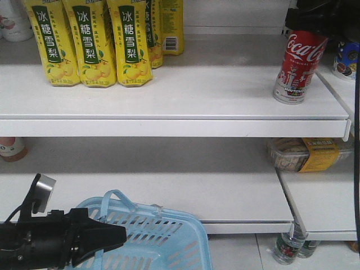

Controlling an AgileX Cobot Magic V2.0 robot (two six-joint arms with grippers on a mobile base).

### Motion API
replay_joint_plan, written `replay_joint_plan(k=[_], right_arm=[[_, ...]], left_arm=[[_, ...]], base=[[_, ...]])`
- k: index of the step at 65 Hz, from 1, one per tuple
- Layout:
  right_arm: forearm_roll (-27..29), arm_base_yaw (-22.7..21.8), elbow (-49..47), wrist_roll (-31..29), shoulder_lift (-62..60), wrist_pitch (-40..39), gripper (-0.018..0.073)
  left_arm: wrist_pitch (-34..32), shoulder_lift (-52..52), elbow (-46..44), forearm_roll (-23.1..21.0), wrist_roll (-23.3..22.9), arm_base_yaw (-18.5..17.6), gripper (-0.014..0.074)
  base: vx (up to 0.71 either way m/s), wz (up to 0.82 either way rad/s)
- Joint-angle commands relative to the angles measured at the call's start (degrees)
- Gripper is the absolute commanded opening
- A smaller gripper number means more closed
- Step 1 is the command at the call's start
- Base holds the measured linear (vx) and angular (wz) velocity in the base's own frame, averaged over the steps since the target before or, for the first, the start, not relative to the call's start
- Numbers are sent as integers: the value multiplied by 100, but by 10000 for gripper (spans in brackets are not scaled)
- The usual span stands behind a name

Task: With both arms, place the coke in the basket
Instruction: 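Close the right gripper around the Coca-Cola bottle's neck, then lift the bottle off the shelf and lower it toward the basket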

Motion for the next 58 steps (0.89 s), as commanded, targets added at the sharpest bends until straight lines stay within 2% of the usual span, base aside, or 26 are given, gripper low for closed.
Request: replay_joint_plan(k=[1, 23, 31, 36, 39, 43, 46, 52, 58], right_arm=[[-20, 5, -206, -31, -320, -189, -10], [-30, 5, -206, -52, -1222, 470, -10], [-3, 5, -206, -52, -1500, 1099, -10], [244, 5, -206, -121, -1628, 1583, -10], [596, 5, -206, -296, -1685, 1876, -10], [1253, 5, -178, -827, -1744, 2229, -10], [1812, 5, -120, -1406, -1744, 2433, -8], [3327, 5, 152, -2752, -1764, 2850, -6], [4544, 5, 595, -3740, -1764, 3165, -5]], left_arm=[[403, -141, -131, -543, 36, -16, -6], [403, -141, -131, -543, 36, -16, -6], [403, -141, -131, -543, 36, -16, -6], [403, -141, -131, -543, 36, -16, -6], [403, -141, -131, -543, 36, -16, -6], [403, -141, -131, -543, 36, -16, -6], [403, -141, -131, -543, 36, -16, -6], [403, -141, -131, -543, 36, -16, -6], [403, -141, -131, -543, 36, -16, -6]], base=[[0, 0], [0, 0], [0, 0], [0, 0], [0, 0], [0, 0], [0, 0], [0, 0], [0, 0]])
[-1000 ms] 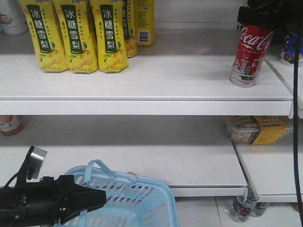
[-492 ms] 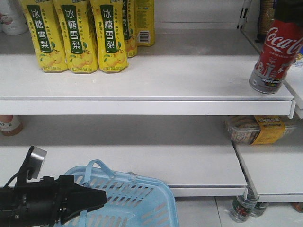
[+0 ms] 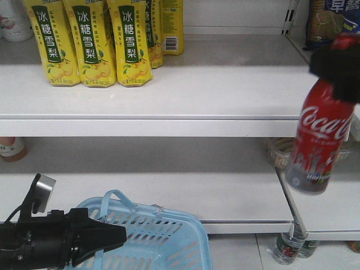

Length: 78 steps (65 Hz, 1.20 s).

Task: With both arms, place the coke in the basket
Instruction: 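Lift the bottle off the shelf and lower it toward the basket, then open the right gripper to drop the bottle into the basket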

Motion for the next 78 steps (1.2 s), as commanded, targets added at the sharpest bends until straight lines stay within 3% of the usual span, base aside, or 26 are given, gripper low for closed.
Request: replay_joint_plan(k=[1, 10, 27, 35, 44, 53, 66, 78], right_arm=[[1528, 0, 259, -1221, -102, -181, -5], [2680, 0, 1069, -1876, -76, -298, -5], [3691, 75, 1933, -2803, 411, -202, -5], [3737, 633, 1974, -3119, 850, -336, -5], [3737, 1591, 1974, -3290, 1468, -942, -5], [3731, 2275, 1974, -3323, 2149, -1696, -5], [3755, 2754, 1974, -3283, 3030, -2840, 1], [3894, 2871, 1974, -3244, 3694, -3009, 24]], left_arm=[[403, -141, -131, -543, 36, -16, -6], [403, -141, -131, -543, 36, -16, -6], [403, -141, -131, -543, 36, -16, -6], [403, -141, -131, -543, 36, -16, -6], [403, -141, -131, -543, 36, -16, -6], [403, -141, -131, -543, 36, -16, -6], [403, -141, -131, -543, 36, -16, -6], [403, -141, -131, -543, 36, -16, -6]], base=[[0, 0], [0, 0], [0, 0], [0, 0], [0, 0], [0, 0], [0, 0], [0, 0]])
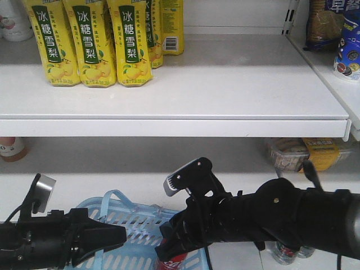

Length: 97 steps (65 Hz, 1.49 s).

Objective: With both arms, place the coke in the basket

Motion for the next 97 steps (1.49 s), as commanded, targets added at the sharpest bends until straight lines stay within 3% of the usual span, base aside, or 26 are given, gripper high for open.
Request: replay_joint_plan(k=[1, 17, 43, 69, 85, 91, 97], right_arm=[[275, 25, -179, 4, 84, -106, 27], [337, 25, -179, 4, 419, 163, 112], [336, 12, -179, 22, 358, 420, 385], [139, 6, -179, 22, -795, 324, 392], [-415, -20, -179, 43, -1807, -448, 392], [-497, -332, -179, 85, -2036, -492, 392], [-509, -994, -177, 226, -2209, -265, 392]], left_arm=[[403, -141, -131, -543, 36, -16, -6], [403, -141, -131, -543, 36, -16, -6], [403, -141, -131, -543, 36, -16, -6], [403, -141, -131, -543, 36, -16, -6], [403, -141, -131, -543, 36, -16, -6], [403, -141, -131, -543, 36, -16, -6], [403, -141, -131, -543, 36, -16, -6]], base=[[0, 0], [0, 0], [0, 0], [0, 0], [0, 0], [0, 0], [0, 0]])
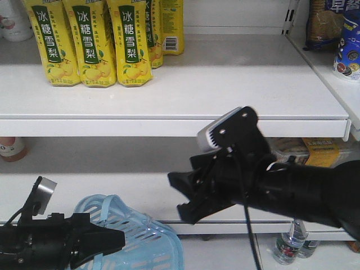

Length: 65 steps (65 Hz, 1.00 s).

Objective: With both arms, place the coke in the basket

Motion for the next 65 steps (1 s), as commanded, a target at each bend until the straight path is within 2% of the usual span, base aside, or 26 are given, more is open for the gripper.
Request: replay_joint_plan(k=[1, 10, 23, 28, 42, 51, 65], right_arm=[[-45, -602, -134, 153, -324, -55, 392], [-288, -1812, -134, 233, -628, 716, 392], [-1282, -3078, -134, 242, -1147, 1531, 392], [-1454, -3430, -134, 253, -1451, 1742, 392], [-1755, -3713, -134, 169, -2431, 1413, 391], [-2415, -3723, -134, 260, -3019, 1169, 379], [-3712, -3723, -13, 1547, -3407, 1371, 371]], left_arm=[[543, -149, -149, -694, 7, -16, -6], [543, -149, -149, -694, 7, -16, -6], [543, -149, -149, -694, 7, -16, -6], [543, -149, -149, -694, 7, -16, -6], [543, -149, -149, -694, 7, -16, -6], [543, -149, -149, -694, 7, -16, -6], [543, -149, -149, -694, 7, -16, -6]], base=[[0, 0], [0, 0], [0, 0], [0, 0], [0, 0], [0, 0], [0, 0]])
